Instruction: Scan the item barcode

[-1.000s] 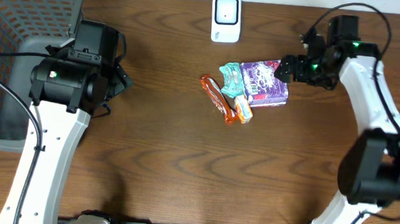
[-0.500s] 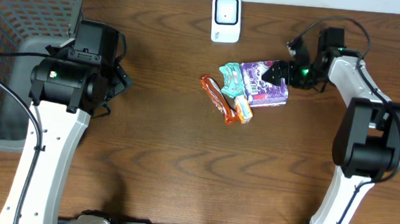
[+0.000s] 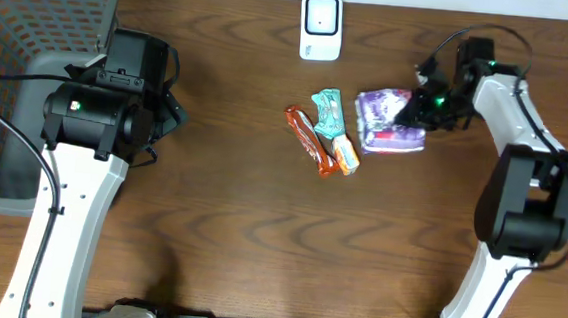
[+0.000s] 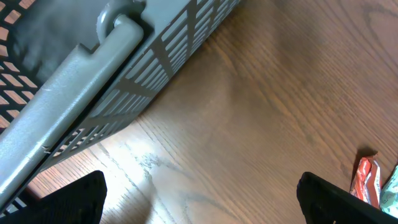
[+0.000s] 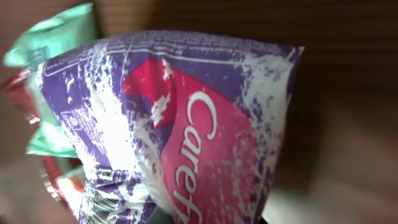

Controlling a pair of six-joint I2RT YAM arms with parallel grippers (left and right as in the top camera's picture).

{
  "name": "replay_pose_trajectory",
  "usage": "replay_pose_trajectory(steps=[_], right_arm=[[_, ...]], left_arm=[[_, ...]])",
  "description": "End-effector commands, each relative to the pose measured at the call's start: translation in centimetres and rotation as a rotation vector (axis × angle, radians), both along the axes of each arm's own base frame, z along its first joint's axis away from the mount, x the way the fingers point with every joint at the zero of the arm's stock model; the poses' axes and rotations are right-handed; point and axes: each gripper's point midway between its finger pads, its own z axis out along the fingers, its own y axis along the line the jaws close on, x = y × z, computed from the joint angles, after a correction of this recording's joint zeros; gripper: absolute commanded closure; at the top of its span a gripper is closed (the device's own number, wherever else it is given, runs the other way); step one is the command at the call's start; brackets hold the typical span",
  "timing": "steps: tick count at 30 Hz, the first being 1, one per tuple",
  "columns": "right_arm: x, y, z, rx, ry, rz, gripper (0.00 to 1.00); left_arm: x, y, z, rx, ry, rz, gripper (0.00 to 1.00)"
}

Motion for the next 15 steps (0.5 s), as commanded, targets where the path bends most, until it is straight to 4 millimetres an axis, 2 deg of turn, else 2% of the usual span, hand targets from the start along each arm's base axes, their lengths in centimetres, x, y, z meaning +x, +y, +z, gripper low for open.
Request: replay_pose_trajectory(steps=[1, 5, 8, 11, 15], right_arm=[[1.3, -6.3, 7.9, -0.39, -0.135, -0.278, 0.99], [-1.0, -10.5, 13.7, -0.775, -0.223, -0.477, 0.98], [-2.3, -11.7, 15.7, -0.98, -0.252, -0.536, 0.95], [-2.9, -11.5, 15.1, -1.104, -0.243, -0.511, 0.94], [-3.2, -10.2, 12.0, -1.144, -0.193, -0.438, 0.9]], left_arm=[[-0.2, 0.5, 0.5, 0.016, -0.014, 0.016, 0.02], [-0.2, 0.5, 0.5, 0.016, -0.014, 0.016, 0.02], [-0.2, 0.5, 0.5, 0.016, -0.014, 0.016, 0.02], [-0.2, 0.5, 0.5, 0.016, -0.014, 0.016, 0.02], [-0.2, 0.5, 0.5, 0.016, -0.014, 0.016, 0.02]])
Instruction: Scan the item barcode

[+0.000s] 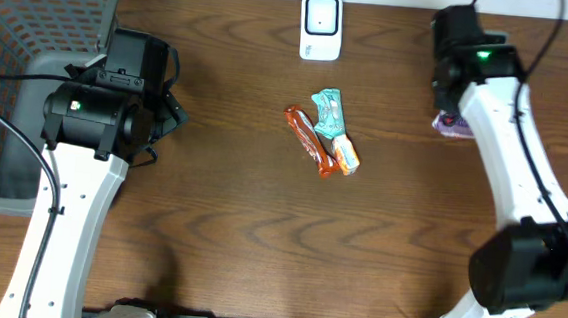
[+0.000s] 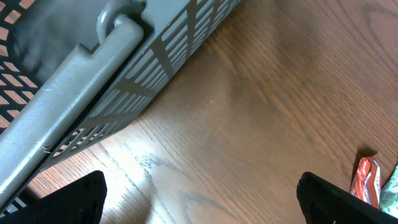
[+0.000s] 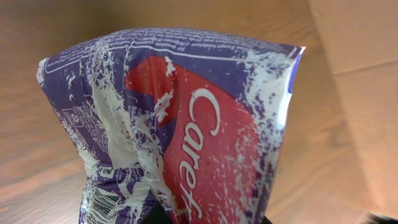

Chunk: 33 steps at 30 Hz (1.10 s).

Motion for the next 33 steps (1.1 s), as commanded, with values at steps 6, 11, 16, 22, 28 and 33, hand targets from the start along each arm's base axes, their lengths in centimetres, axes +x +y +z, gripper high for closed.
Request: replay_pose_trajectory(steps=[6, 11, 16, 22, 28, 33], right_arm=[[-0.5, 2.5, -5.7, -0.171, 0.142, 0.039, 0.81], [-0.7, 7.3, -8.2, -0.159, 0.196, 0.151, 0.62], [-1.6, 13.6, -10.4, -0.003, 0.224, 0.276, 0.41], [-2.3, 21.6, -10.9, 0.245, 0.267, 0.486, 0.37], [-1.0, 22.8, -6.5, 0.333, 0.232, 0.51, 0.34], [-0.2, 20.2, -1.6, 0.366, 0.24, 0.518, 0.23]], left_arm=[[-0.2, 0.5, 0.5, 0.016, -0.014, 0.016, 0.02], [-0.2, 0.5, 0.5, 0.016, -0.014, 0.016, 0.02], [-0.2, 0.5, 0.5, 0.016, -0.014, 0.016, 0.02], [-0.2, 0.5, 0.5, 0.016, -0.014, 0.016, 0.02], [-0.2, 0.5, 0.5, 0.016, -0.014, 0.016, 0.02], [-0.2, 0.5, 0.5, 0.016, -0.014, 0.016, 0.02]])
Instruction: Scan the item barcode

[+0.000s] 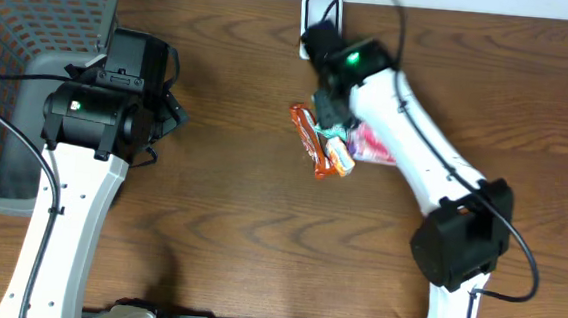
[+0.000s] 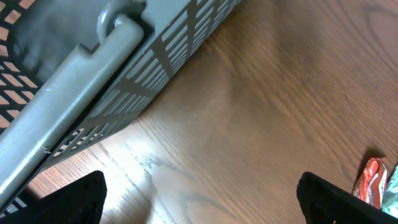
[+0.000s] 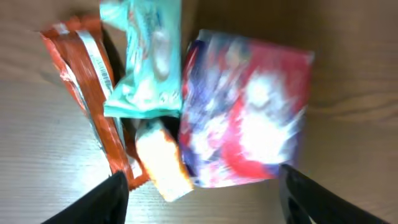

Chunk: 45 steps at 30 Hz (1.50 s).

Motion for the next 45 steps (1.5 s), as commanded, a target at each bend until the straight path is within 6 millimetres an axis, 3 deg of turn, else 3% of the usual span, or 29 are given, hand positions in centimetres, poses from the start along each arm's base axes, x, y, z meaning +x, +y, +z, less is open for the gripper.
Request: replay_pose_trajectory(steps=[1, 5, 8, 12, 17, 26, 38, 45], right_arm=[[1.1, -1.6, 2.5, 0.062, 0.009, 0.032, 0.23], [1.1, -4.5, 2.8, 0.132, 0.081, 0.036, 0.15], [1.2, -6.1, 1.9, 0.236, 0.141, 0.03, 0.01], [1.1, -7.2, 1.0, 0.379, 0.19, -0.023, 0.01], [0.6, -8.7, -0.6, 0.394, 0.231, -0.072, 0.01], [-0.4, -8.9, -3.0, 0.385, 0.284, -0.086, 0.01], [-0.1, -9.3, -3.1, 0.373, 0.272, -0.09, 0.01], [1.1, -9.1, -3.0, 0.38, 0.223, -0.08, 0.01]], left_arm=[[-0.2, 0.5, 0.5, 0.016, -0.015, 0.016, 0.02], [-0.2, 0.5, 0.5, 0.016, -0.015, 0.016, 0.02], [-0.2, 0.5, 0.5, 0.016, -0.015, 0.016, 0.02], [-0.2, 0.5, 0.5, 0.016, -0.015, 0.016, 0.02], [-0.2, 0.5, 0.5, 0.016, -0.014, 0.016, 0.02], [-0.2, 0.5, 0.5, 0.016, -0.015, 0.016, 0.02], [-0.2, 0.5, 0.5, 0.016, -0.015, 0.016, 0.02], [-0.2, 0.5, 0.5, 0.016, -0.015, 0.016, 0.02]])
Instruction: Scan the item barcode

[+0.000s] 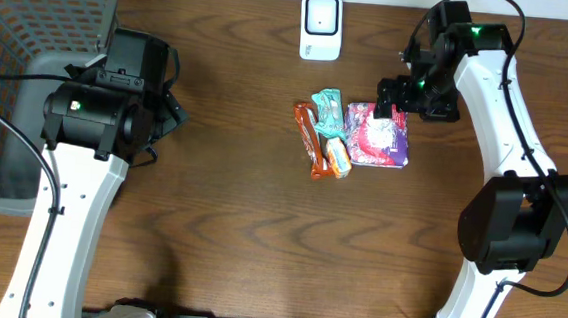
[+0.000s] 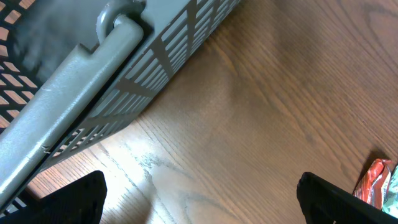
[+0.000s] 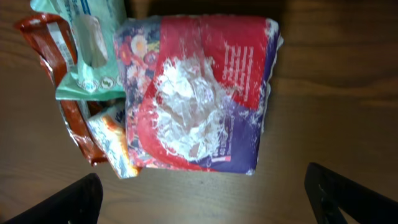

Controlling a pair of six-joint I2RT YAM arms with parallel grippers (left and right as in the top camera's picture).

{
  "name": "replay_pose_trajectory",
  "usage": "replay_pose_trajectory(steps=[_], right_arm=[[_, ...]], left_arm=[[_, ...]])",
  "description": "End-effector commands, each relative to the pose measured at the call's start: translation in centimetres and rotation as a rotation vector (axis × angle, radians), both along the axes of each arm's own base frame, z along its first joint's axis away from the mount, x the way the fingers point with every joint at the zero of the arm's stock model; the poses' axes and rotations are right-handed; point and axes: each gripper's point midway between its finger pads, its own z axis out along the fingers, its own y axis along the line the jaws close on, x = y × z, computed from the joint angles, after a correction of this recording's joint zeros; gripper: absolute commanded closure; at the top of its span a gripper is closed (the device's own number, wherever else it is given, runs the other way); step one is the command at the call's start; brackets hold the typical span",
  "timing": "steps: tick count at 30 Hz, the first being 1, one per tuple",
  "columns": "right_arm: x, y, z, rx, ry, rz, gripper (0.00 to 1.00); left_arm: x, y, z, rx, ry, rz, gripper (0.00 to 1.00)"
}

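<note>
A purple and red soft pack [image 1: 377,135] lies flat on the table beside a green pouch [image 1: 327,110], a red bar wrapper [image 1: 309,138] and a small orange pack [image 1: 338,160]. The white scanner [image 1: 320,25] stands at the far edge. My right gripper [image 1: 397,90] hangs open just above the purple pack's far right corner; in the right wrist view the purple pack [image 3: 199,93] lies free above the right gripper [image 3: 202,196]. My left gripper [image 2: 200,196] is open over bare wood by the basket.
A grey mesh basket [image 1: 26,56] fills the far left corner, its rim [image 2: 81,74] close to the left wrist. The snack items cluster mid-table in front of the scanner.
My right arm has moved from the table's middle by the scanner back to the right. The purple pack now rests right of the snacks, and the red wrapper has shifted slightly.
My right gripper was shut on the purple pack beside the snacks, then held it lifted at the right. Later the gripper was open over the pack lying by the snacks near the scanner. Now it hangs open at the pack's right. The left arm stayed still.
</note>
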Motion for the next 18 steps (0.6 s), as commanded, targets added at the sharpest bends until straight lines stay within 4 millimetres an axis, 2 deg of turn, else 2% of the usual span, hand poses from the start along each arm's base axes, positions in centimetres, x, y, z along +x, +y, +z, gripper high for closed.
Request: replay_pose_trajectory(steps=[1, 8, 18], right_arm=[[0.3, -0.1, -0.5, 0.001, -0.003, 0.011, 0.01], [1.5, -0.1, -0.4, -0.003, -0.059, 0.04, 0.01], [3.2, -1.9, -0.3, -0.018, -0.123, 0.035, 0.01]], left_arm=[[-0.2, 0.5, 0.5, 0.016, -0.014, 0.016, 0.02], [-0.2, 0.5, 0.5, 0.016, -0.014, 0.016, 0.02], [-0.2, 0.5, 0.5, 0.016, -0.014, 0.016, 0.02]])
